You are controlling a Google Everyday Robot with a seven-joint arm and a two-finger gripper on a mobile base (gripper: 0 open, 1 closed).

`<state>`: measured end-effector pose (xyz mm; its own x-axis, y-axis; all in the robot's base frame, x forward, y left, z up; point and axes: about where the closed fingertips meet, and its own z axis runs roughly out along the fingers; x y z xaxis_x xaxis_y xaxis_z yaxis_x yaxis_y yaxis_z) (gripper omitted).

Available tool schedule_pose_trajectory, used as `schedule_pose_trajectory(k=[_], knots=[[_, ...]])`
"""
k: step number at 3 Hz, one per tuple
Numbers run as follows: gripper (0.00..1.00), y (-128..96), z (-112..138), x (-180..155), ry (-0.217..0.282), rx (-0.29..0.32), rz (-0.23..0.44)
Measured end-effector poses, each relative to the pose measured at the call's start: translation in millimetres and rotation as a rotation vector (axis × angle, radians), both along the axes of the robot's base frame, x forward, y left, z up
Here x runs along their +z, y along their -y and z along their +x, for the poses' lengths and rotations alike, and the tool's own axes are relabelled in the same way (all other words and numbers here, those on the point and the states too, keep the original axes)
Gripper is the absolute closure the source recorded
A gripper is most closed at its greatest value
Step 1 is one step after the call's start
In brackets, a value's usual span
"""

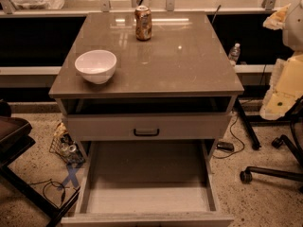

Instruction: Close middle drawer

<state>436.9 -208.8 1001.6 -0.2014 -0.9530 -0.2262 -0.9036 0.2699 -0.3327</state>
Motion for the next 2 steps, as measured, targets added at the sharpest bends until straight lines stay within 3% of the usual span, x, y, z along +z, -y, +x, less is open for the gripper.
schedule_pose_trajectory(k=[2], knots=[[0.0, 3, -13, -21, -0.004, -0.036, 0.036]])
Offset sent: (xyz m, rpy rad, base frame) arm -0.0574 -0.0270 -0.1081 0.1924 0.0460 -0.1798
